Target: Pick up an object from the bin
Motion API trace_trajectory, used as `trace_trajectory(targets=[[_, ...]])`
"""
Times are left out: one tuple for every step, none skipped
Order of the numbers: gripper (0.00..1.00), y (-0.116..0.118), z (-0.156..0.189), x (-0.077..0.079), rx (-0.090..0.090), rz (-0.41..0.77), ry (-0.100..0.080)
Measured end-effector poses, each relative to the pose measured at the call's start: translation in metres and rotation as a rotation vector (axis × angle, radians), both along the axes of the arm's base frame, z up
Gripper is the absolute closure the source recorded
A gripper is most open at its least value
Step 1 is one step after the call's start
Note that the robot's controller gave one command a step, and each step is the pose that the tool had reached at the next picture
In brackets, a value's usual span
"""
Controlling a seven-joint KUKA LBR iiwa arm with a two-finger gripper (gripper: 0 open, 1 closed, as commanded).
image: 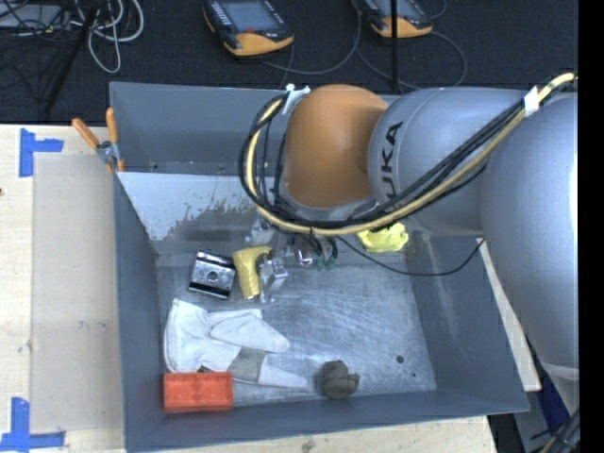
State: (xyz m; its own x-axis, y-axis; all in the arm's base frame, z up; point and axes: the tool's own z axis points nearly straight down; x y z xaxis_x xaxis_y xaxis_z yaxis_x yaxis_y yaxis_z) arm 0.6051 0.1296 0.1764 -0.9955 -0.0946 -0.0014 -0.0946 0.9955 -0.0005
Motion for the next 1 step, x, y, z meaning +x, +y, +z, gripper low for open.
trace_trajectory(targets=[[1.00, 0.0069, 0.0903, -0.0262, 0.001, 0.413, 0.003]])
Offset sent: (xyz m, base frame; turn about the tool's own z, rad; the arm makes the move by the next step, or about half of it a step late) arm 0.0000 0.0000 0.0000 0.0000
